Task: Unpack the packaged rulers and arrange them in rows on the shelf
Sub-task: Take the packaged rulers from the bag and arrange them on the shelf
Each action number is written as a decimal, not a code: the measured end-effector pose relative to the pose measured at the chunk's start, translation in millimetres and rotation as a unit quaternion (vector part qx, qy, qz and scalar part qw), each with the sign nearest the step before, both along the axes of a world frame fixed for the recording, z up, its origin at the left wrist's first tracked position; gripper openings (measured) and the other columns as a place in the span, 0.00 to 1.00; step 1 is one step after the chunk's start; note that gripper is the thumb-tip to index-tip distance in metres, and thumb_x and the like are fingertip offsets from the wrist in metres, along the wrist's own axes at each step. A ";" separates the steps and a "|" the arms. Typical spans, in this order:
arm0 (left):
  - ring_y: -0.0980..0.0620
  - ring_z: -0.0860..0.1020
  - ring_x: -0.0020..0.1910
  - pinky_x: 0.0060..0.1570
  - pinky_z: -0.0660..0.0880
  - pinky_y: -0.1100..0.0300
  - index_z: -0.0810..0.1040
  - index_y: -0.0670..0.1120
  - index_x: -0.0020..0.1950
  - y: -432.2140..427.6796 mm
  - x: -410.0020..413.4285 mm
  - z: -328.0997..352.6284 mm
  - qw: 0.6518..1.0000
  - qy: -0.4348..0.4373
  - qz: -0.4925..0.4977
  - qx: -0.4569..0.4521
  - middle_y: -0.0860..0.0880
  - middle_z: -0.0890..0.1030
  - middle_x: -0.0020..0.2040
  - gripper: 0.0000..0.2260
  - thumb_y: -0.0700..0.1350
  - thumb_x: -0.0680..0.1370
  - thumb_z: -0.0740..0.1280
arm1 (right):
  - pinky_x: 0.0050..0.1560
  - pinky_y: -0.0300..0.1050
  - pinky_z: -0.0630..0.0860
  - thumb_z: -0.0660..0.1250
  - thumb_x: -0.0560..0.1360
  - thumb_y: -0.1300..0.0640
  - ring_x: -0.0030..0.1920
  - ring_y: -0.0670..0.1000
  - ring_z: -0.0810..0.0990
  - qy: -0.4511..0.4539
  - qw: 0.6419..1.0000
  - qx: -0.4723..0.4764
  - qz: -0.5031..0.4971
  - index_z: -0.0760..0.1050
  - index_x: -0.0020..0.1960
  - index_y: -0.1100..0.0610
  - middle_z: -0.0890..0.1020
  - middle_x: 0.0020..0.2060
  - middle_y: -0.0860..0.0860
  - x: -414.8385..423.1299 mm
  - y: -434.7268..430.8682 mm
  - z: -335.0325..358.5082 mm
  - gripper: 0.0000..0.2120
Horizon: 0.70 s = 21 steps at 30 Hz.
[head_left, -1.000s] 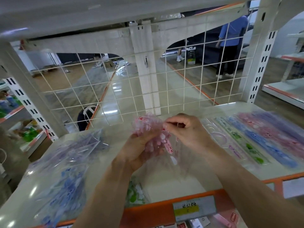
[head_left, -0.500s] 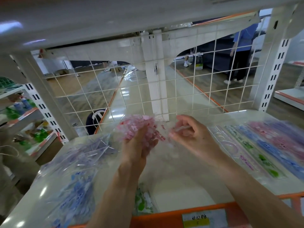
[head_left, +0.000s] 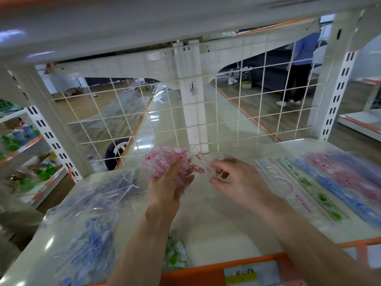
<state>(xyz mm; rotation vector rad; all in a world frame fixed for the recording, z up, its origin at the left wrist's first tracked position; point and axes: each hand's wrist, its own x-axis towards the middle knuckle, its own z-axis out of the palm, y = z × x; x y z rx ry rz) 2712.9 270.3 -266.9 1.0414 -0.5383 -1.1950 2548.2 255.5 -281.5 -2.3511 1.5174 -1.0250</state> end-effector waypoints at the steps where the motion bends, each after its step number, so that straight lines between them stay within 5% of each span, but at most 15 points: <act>1: 0.48 0.83 0.33 0.36 0.82 0.55 0.79 0.41 0.43 0.2 -0.4 -0.3 1.000 -0.005 -0.005 0.001 0.43 0.83 0.37 0.02 0.37 0.75 0.69 | 0.50 0.45 0.73 0.69 0.73 0.50 0.48 0.47 0.77 0.020 1.000 0.001 -0.004 0.79 0.54 0.54 0.79 0.47 0.47 -0.6 -0.1 1.7 0.12; 7: 0.46 0.83 0.37 0.41 0.81 0.54 0.79 0.45 0.44 1.8 -0.3 1.3 1.000 -0.016 -0.010 -0.021 0.45 0.84 0.35 0.03 0.42 0.77 0.68 | 0.43 0.44 0.66 0.67 0.74 0.50 0.47 0.55 0.76 0.052 0.993 0.066 -0.087 0.78 0.44 0.53 0.78 0.43 0.52 -33.9 -19.2 28.2 0.07; 11: 0.46 0.83 0.38 0.37 0.82 0.55 0.78 0.45 0.45 2.7 -0.7 1.9 0.999 -0.012 -0.009 -0.032 0.45 0.84 0.36 0.05 0.43 0.79 0.65 | 0.30 0.42 0.60 0.65 0.72 0.55 0.38 0.54 0.67 0.130 0.975 0.112 -0.139 0.60 0.29 0.53 0.66 0.30 0.49 -50.2 -39.3 30.8 0.18; 13: 0.47 0.83 0.36 0.36 0.82 0.55 0.78 0.45 0.44 2.9 -1.4 1.4 0.999 -0.016 -0.012 -0.034 0.46 0.84 0.35 0.06 0.44 0.79 0.65 | 0.29 0.38 0.59 0.65 0.73 0.57 0.40 0.55 0.69 0.141 0.970 0.139 -0.138 0.65 0.30 0.53 0.68 0.29 0.48 -49.5 -48.9 25.3 0.15; 15: 0.47 0.83 0.35 0.37 0.81 0.55 0.78 0.45 0.44 2.8 -1.6 0.2 0.999 -0.022 -0.014 -0.035 0.46 0.84 0.34 0.06 0.44 0.80 0.64 | 0.38 0.39 0.65 0.66 0.74 0.56 0.47 0.57 0.76 0.164 0.964 0.162 -0.135 0.77 0.40 0.53 0.79 0.39 0.51 -49.0 -56.3 21.5 0.04; 17: 0.47 0.83 0.36 0.38 0.81 0.55 0.78 0.44 0.45 2.0 -1.1 -1.4 0.999 -0.024 -0.019 -0.038 0.46 0.84 0.35 0.07 0.44 0.80 0.63 | 0.44 0.40 0.67 0.67 0.73 0.53 0.53 0.57 0.78 0.173 0.959 0.179 -0.135 0.80 0.49 0.55 0.81 0.48 0.54 -49.5 -60.5 16.8 0.08; 21: 0.46 0.83 0.39 0.37 0.82 0.56 0.79 0.44 0.49 2.0 1.9 -2.6 0.998 -0.018 -0.035 -0.047 0.45 0.85 0.39 0.08 0.45 0.80 0.62 | 0.46 0.42 0.69 0.65 0.75 0.46 0.53 0.55 0.75 0.166 0.967 0.146 -0.129 0.78 0.49 0.56 0.77 0.47 0.52 -46.9 -55.2 20.2 0.13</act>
